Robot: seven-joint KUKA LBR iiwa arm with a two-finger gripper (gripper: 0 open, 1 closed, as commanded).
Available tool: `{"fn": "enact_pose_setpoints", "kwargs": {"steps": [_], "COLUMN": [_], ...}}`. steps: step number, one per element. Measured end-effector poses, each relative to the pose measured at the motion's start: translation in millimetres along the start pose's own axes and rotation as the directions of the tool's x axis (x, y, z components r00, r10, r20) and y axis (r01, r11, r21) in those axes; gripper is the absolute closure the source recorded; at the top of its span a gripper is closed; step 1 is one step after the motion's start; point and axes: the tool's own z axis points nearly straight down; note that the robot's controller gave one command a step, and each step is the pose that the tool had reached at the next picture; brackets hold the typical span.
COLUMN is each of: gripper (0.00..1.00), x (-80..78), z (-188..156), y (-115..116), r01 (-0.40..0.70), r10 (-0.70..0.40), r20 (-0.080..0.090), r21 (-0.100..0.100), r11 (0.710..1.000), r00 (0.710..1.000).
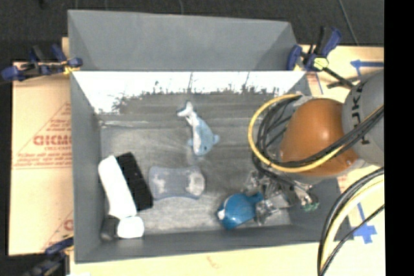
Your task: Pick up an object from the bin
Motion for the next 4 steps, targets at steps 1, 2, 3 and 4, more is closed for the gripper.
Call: {"fn": "enact_pose_setpoints", "kwargs": {"steps": [1,2,3,4], "gripper": [1.00,1.00,1.00,1.00], "x": [-0.3,-0.7,0.4,1.7], "z": [-11.8,-19.3,-28.4,-49.2], "y": [0.4,0.1,0.7,1.2], "r01": [-0.001,-0.001,-0.001,-0.001], "r10": [0.001,0.001,0.001,0.001], "r20": [0.001,0.000,-0.007,-0.014], "r21": [-0.002,-0.003,-0.007,-0.009], "r11": [1.000,1.000,1.000,1.000], "r00": [1.000,1.000,1.000,1.000]}}
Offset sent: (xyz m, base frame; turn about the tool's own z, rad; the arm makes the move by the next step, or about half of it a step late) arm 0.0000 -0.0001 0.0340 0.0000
